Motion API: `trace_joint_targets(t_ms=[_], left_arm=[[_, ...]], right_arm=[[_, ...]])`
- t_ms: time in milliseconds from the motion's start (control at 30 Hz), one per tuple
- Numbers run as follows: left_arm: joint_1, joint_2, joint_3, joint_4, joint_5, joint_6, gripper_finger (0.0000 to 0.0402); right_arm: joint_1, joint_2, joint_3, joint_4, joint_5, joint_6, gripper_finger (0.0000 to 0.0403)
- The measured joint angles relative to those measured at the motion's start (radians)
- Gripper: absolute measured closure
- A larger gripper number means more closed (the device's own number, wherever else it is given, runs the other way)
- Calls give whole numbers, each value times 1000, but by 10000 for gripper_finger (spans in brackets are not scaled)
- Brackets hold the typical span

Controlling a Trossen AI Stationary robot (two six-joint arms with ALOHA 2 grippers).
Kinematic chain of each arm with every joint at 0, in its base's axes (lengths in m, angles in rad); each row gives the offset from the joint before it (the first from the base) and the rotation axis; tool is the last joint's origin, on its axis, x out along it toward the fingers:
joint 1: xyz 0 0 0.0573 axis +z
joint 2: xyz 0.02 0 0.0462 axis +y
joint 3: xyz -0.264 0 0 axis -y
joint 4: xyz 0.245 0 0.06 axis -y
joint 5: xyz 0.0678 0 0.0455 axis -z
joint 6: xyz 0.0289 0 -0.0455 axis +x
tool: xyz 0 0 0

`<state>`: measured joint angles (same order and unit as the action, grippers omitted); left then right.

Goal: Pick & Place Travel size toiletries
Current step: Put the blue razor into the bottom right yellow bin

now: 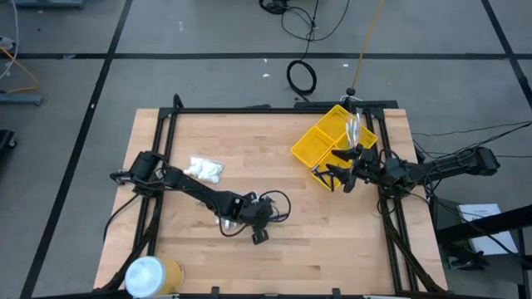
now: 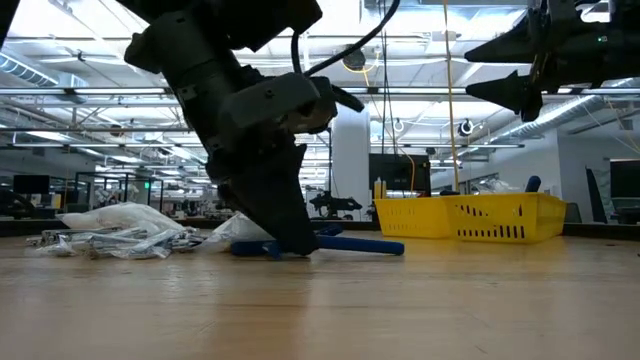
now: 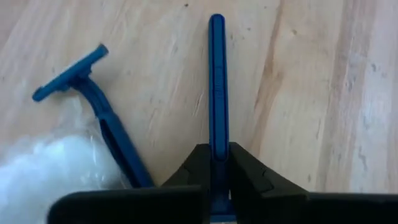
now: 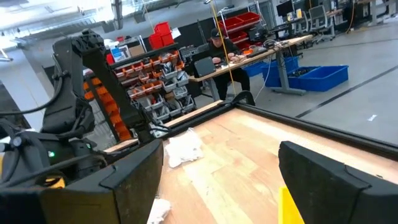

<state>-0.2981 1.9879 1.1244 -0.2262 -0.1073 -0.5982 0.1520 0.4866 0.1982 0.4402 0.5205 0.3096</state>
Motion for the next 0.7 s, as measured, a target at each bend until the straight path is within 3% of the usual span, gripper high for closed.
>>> trace_joint_targets(t_ms=[433, 700], left_arm=[[13, -150, -5, 213, -128, 461, 387], [188, -155, -123, 690, 113, 616, 389]], right_arm=[[0, 8, 0, -44, 1, -24, 96], [0, 87, 0, -27, -67, -24, 96]])
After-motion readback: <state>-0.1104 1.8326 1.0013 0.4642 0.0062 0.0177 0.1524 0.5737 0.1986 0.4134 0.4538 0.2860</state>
